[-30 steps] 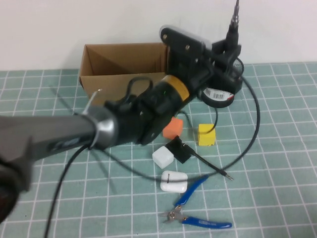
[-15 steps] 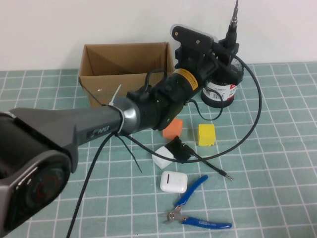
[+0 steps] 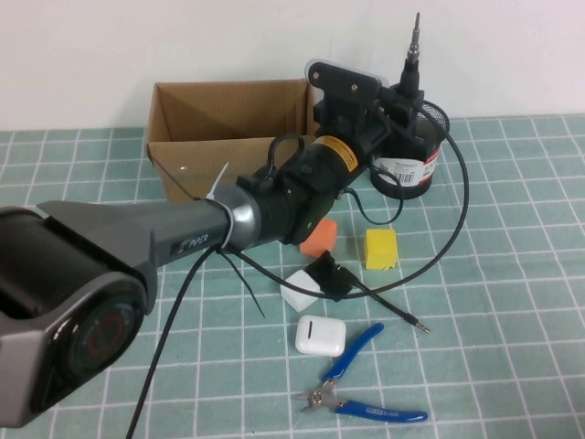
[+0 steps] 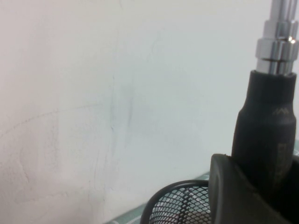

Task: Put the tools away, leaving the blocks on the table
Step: Place the picked object into the round holder

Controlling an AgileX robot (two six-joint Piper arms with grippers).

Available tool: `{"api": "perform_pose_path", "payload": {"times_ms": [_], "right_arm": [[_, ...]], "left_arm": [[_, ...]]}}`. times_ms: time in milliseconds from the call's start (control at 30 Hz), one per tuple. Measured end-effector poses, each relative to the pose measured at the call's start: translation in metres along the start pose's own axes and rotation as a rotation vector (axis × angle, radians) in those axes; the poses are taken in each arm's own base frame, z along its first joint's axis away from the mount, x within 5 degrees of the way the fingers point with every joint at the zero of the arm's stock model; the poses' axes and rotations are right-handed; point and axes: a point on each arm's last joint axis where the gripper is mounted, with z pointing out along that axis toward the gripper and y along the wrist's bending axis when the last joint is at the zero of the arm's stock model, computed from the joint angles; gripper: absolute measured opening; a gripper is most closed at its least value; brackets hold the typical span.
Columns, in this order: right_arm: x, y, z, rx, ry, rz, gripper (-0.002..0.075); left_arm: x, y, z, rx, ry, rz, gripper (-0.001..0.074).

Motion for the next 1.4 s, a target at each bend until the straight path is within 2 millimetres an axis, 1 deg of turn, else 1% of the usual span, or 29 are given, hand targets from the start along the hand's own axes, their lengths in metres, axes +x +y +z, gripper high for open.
{"api": "perform_pose_path", "payload": {"times_ms": [267,567,667,867,933,1100,1167,1200,1267,1400], "right_arm": [[0.0,0.0,0.0,0.0,0.0,0.0,-0.0008],[0.0,0.0,0.0,0.0,0.0,0.0,-0.0008],[0.0,0.0,0.0,0.0,0.0,0.0,-0.0008],[0.0,0.0,0.0,0.0,0.0,0.0,-0.0008],[0.0,0.0,0.0,0.0,0.0,0.0,-0.0008],[0.0,0.0,0.0,0.0,0.0,0.0,-0.0008],[0.0,0.0,0.0,0.0,0.0,0.0,-0.0008],[0.0,0.0,0.0,0.0,0.0,0.0,-0.0008],[0.0,0.0,0.0,0.0,0.0,0.0,-0.0008],[0.0,0.0,0.0,0.0,0.0,0.0,-0.0008]], "left_arm": [[-0.002,0.0,0.001,-0.006,-0.009,-0.007,0.0172],[-0.007,0.004,0.002,-0.042,-0.065,-0.083,0.0172],[-0.009,0.005,0.005,-0.049,-0.054,-0.09,0.0172],[-0.01,0.006,0.018,-0.057,-0.019,-0.088,0.0172],[-0.007,0.006,0.02,-0.061,0.004,-0.089,0.0172],[0.008,0.008,0.021,-0.074,0.1,-0.092,0.0172],[0.01,0.008,0.021,-0.076,0.114,-0.092,0.0172],[0.01,0.008,0.021,-0.077,0.119,-0.092,0.0177],[0.01,0.008,0.021,-0.077,0.124,-0.092,0.0214],[0.01,0.008,0.021,-0.077,0.124,-0.092,0.0346]]}}
